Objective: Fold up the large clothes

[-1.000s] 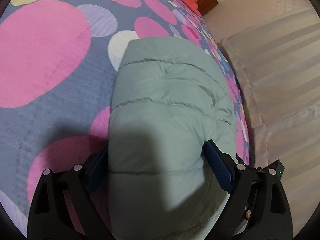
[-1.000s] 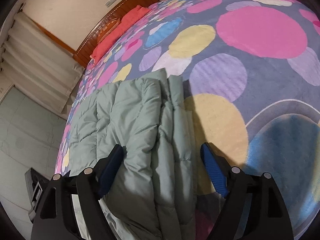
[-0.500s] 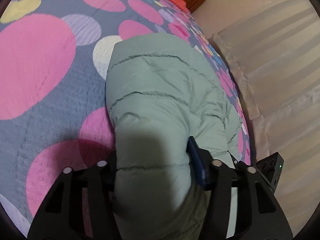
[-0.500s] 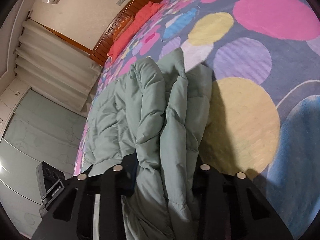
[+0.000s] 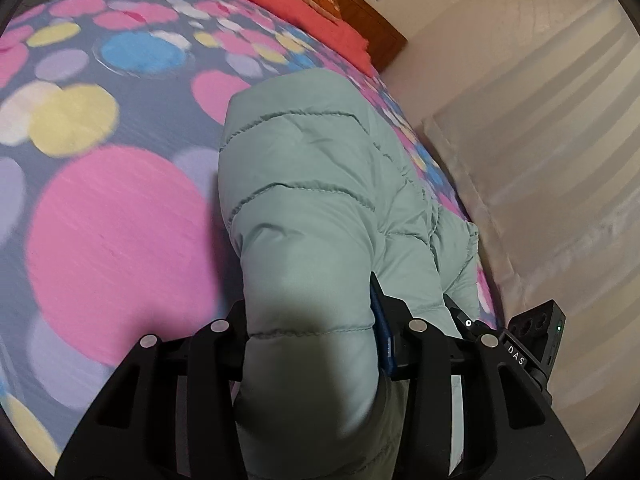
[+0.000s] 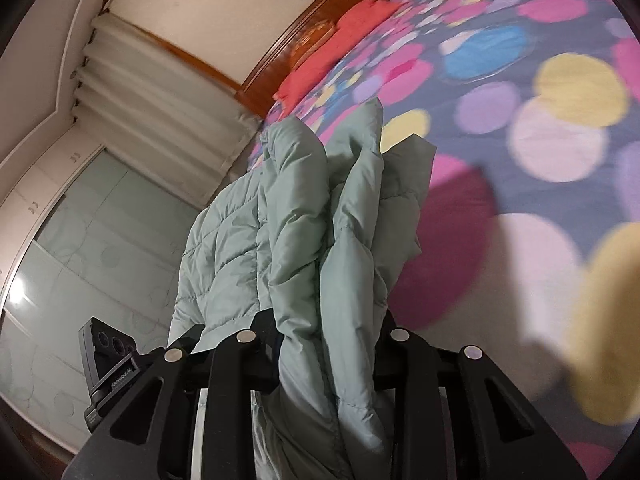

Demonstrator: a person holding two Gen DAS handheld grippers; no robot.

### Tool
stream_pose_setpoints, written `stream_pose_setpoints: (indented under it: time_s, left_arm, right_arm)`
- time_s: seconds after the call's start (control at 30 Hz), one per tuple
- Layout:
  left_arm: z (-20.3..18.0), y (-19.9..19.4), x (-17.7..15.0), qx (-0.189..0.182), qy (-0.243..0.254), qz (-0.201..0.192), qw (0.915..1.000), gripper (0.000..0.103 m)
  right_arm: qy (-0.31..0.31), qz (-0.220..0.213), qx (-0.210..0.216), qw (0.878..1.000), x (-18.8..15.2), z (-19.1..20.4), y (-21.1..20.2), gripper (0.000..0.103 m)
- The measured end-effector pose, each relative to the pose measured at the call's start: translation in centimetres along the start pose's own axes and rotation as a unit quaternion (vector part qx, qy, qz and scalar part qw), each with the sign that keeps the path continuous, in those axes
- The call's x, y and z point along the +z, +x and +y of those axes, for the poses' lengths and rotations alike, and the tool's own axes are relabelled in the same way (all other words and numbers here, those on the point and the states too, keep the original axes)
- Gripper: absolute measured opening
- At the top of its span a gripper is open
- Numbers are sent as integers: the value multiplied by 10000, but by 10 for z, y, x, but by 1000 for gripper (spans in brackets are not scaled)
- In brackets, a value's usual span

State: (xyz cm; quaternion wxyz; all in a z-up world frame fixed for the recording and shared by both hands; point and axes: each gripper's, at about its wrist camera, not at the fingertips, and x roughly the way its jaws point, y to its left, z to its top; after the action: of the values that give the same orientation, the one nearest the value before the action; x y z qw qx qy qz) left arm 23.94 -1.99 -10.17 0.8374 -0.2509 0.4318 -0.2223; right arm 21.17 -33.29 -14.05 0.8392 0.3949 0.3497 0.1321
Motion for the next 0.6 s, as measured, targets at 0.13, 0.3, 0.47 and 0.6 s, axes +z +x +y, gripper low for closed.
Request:
stream_pose_setpoints:
  time_s: [0.13, 0.3, 0.47, 0.6]
  left_arm:
    - [26, -5, 16, 208, -143, -99, 9996, 43]
    - [54, 3, 23, 372, -283, 11, 9989, 43]
    - [65, 10, 21, 368, -228, 99, 9990, 45]
    - [69, 12, 22, 368, -169, 163, 9990, 50]
  right_arm:
    - [-37, 249, 73, 9997, 0, 13, 40, 28]
    - [49, 451, -14, 9990, -1, 15, 72, 28]
    - [105, 496, -69, 9987, -2, 11, 75, 28]
    - [146, 534, -119, 9984, -2, 12, 71, 35]
